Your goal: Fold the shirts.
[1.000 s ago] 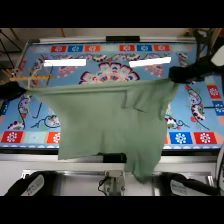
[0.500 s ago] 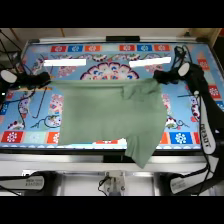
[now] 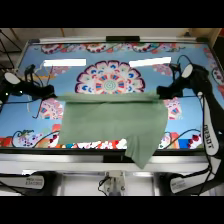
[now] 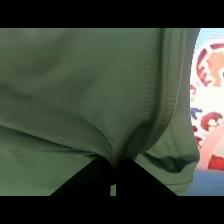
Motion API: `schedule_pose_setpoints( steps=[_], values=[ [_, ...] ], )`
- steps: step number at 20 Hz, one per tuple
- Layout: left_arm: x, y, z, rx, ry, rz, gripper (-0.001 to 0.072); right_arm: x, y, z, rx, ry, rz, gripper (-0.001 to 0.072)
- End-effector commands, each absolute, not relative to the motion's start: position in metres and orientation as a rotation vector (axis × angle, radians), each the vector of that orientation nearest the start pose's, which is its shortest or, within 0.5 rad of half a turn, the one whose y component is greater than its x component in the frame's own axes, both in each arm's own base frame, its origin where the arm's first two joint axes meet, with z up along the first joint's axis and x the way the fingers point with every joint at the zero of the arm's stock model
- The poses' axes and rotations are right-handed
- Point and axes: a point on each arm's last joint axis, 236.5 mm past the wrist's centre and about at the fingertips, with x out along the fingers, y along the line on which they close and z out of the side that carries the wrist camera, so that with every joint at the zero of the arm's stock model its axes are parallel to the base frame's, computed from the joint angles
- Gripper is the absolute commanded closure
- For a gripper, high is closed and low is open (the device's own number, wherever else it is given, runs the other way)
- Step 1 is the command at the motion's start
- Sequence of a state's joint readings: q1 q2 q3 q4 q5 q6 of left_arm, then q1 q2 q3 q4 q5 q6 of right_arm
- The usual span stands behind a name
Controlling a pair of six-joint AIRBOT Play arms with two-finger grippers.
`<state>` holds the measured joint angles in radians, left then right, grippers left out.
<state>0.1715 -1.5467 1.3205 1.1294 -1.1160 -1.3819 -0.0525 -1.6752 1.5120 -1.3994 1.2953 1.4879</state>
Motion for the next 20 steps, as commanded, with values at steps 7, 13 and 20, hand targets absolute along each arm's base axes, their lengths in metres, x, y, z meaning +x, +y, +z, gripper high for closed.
schedule_pose_setpoints(
  steps=[7, 13, 20],
  values=[
    [0.395, -0.047, -0.077, -0.407, 1.454, -0.213, 0.0676, 0.422, 0.037, -0.087, 0.221, 1.546, 0.089, 0.0622],
    [0.384, -0.021, -0.039, -0.448, 1.502, -0.226, 0.0229, 0.414, -0.006, -0.008, 0.113, 1.482, 0.061, 0.0201],
    [0.268, -0.002, -0.049, -0.543, 1.63, -0.196, 0.023, 0.312, -0.081, 0.02, 0.238, 1.573, -0.119, 0.0201]
  ],
)
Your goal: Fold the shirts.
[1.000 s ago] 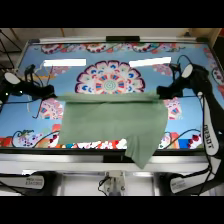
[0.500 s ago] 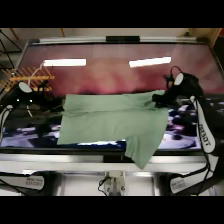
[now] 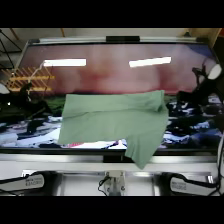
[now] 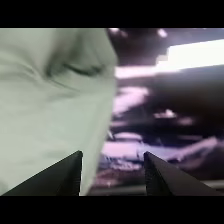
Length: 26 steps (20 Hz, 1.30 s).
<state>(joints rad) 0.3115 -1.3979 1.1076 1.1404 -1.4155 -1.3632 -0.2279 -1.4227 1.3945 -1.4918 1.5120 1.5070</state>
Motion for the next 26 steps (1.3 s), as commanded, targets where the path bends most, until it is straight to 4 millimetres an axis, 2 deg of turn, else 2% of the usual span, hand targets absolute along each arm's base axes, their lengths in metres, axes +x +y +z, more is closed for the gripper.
schedule_pose_setpoints(
  steps=[1, 3, 6, 10, 11, 15, 17, 18, 19, 21, 22, 24, 26],
  values=[
    [0.244, -0.007, -0.066, -0.567, 1.65, -0.18, 0.023, 0.3, -0.08, 0.014, 0.255, 1.576, -0.111, 0.0201],
    [0.214, -0.021, -0.088, -0.588, 1.658, -0.186, 0.023, 0.287, -0.077, 0.006, 0.284, 1.566, -0.11, 0.0201],
    [0.194, -0.027, -0.105, -0.607, 1.687, -0.168, 0.023, 0.282, -0.07, 0.003, 0.292, 1.569, -0.089, 0.0201],
    [0.216, -0.037, -0.105, -0.687, 1.591, -0.167, 0.0239, 0.287, -0.063, 0.004, 0.319, 1.548, -0.066, 0.0201],
    [0.219, -0.037, -0.105, -0.693, 1.577, -0.161, 0.0285, 0.286, -0.063, 0.004, 0.32, 1.551, -0.066, 0.0201],
    [0.215, -0.049, -0.111, -0.726, 1.583, -0.159, 0.0315, 0.285, -0.063, 0.004, 0.321, 1.558, -0.064, 0.0201],
    [0.211, -0.05, -0.118, -0.739, 1.588, -0.129, 0.0586, 0.282, -0.062, 0.004, 0.322, 1.568, -0.062, 0.0201],
    [0.211, -0.05, -0.118, -0.739, 1.589, -0.131, 0.0676, 0.279, -0.06, 0.003, 0.323, 1.582, -0.055, 0.0201],
    [0.212, -0.05, -0.117, -0.737, 1.587, -0.134, 0.0674, 0.273, -0.052, 0.001, 0.321, 1.596, -0.004, 0.0201],
    [0.214, -0.05, -0.113, -0.725, 1.574, -0.144, 0.0675, 0.255, -0.017, -0.015, 0.387, 1.594, 0.125, 0.0198],
    [0.216, -0.049, -0.111, -0.717, 1.563, -0.146, 0.0675, 0.241, -0.007, -0.031, 0.414, 1.602, 0.137, 0.0198],
    [0.22, -0.047, -0.106, -0.701, 1.538, -0.152, 0.0675, 0.21, 0.003, -0.067, 0.445, 1.654, 0.125, 0.0198],
    [0.221, -0.047, -0.104, -0.693, 1.53, -0.152, 0.0675, 0.194, 0.018, -0.09, 0.468, 1.682, 0.138, 0.0198]
  ],
)
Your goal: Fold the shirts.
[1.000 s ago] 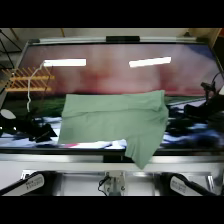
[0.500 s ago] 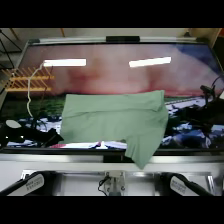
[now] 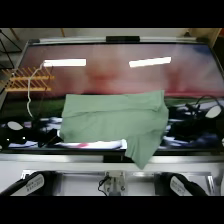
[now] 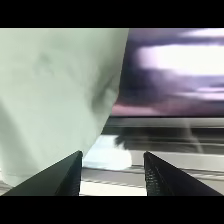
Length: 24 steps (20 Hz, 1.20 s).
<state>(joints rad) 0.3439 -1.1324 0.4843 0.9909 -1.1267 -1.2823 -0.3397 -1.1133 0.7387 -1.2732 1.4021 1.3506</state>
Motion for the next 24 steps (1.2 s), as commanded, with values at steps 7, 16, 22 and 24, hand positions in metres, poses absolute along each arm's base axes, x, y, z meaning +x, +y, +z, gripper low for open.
schedule_pose_setpoints(
  steps=[7, 16, 22, 24],
  values=[
    [0.217, -0.049, -0.103, -0.708, 1.548, -0.156, 0.0675, 0.196, 0.056, -0.125, 0.398, 1.704, 0.193, 0.02],
    [0.268, -0.034, -0.052, -0.581, 1.413, -0.247, 0.0676, 0.258, 0.052, -0.047, 0.284, 1.512, 0.252, 0.0648],
    [0.358, -0.019, 0.002, -0.522, 1.274, -0.249, 0.0678, 0.377, 0.029, 0.017, 0.243, 1.198, 0.17, 0.0648],
    [0.387, -0.027, -0.003, -0.519, 1.293, -0.267, 0.0676, 0.415, 0.026, 0.009, 0.283, 1.182, 0.151, 0.0648]
  ],
)
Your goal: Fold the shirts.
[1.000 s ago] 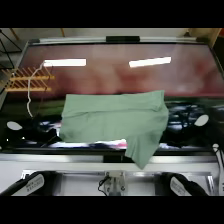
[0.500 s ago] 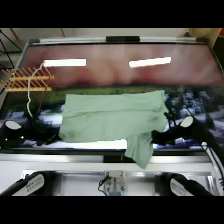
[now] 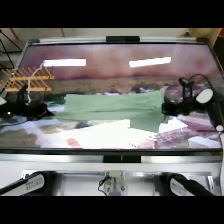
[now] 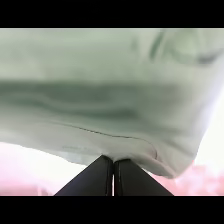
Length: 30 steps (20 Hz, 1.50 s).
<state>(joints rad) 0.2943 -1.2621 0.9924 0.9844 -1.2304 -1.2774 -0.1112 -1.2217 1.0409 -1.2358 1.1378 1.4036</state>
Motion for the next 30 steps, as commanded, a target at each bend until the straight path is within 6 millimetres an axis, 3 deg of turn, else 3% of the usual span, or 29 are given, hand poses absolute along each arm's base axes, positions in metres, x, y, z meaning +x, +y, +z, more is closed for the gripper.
schedule_pose_setpoints(
  steps=[1, 5, 8, 9, 10, 11, 12, 14, 16, 18, 22, 28, 29, 30],
  values=[
    [0.402, -0.031, -0.005, -0.526, 1.3, -0.268, 0.0676, 0.435, 0.03, 0.003, 0.315, 1.176, 0.16, 0.0648],
    [0.464, -0.034, -0.016, -0.565, 1.283, -0.238, 0.0675, 0.506, 0.043, -0.021, 0.471, 1.112, 0.178, 0.0648],
    [0.483, -0.035, -0.039, -0.612, 1.305, -0.205, 0.067, 0.516, 0.049, -0.057, 0.514, 1.188, 0.19, 0.0625],
    [0.483, -0.038, -0.046, -0.627, 1.322, -0.211, 0.0577, 0.512, 0.049, -0.066, 0.51, 1.215, 0.195, 0.0542],
    [0.48, -0.044, -0.051, -0.643, 1.345, -0.225, 0.0323, 0.509, 0.048, -0.068, 0.488, 1.229, 0.21, 0.02],
    [0.476, -0.044, -0.051, -0.631, 1.361, -0.241, 0.0111, 0.502, 0.046, -0.063, 0.441, 1.243, 0.252, 0.0012],
    [0.471, -0.043, -0.047, -0.608, 1.373, -0.272, 0.0085, 0.493, 0.036, -0.055, 0.378, 1.269, 0.274, 0.0011],
    [0.462, -0.038, -0.032, -0.6, 1.395, -0.305, 0.0088, 0.472, -0.003, -0.044, 0.248, 1.342, 0.213, 0.0011],
    [0.461, -0.033, -0.013, -0.59, 1.366, -0.308, 0.009, 0.452, -0.026, -0.046, 0.208, 1.419, 0.175, 0.0011],
    [0.461, -0.037, 0.006, -0.575, 1.331, -0.314, 0.009, 0.441, -0.023, -0.057, 0.238, 1.478, 0.194, 0.0011],
    [0.457, -0.048, 0.033, -0.536, 1.287, -0.341, 0.0091, 0.446, -0.003, -0.079, 0.337, 1.498, 0.245, 0.001],
    [0.455, -0.059, 0.048, -0.512, 1.264, -0.363, 0.0091, 0.441, 0.011, -0.119, 0.456, 1.579, 0.251, 0.0012],
    [0.454, -0.064, 0.048, -0.511, 1.265, -0.373, 0.0092, 0.441, 0.017, -0.121, 0.501, 1.588, 0.255, 0.0025],
    [0.454, -0.069, 0.049, -0.507, 1.266, -0.384, 0.0093, 0.44, 0.024, -0.121, 0.534, 1.594, 0.27, 0.0158]
  ],
)
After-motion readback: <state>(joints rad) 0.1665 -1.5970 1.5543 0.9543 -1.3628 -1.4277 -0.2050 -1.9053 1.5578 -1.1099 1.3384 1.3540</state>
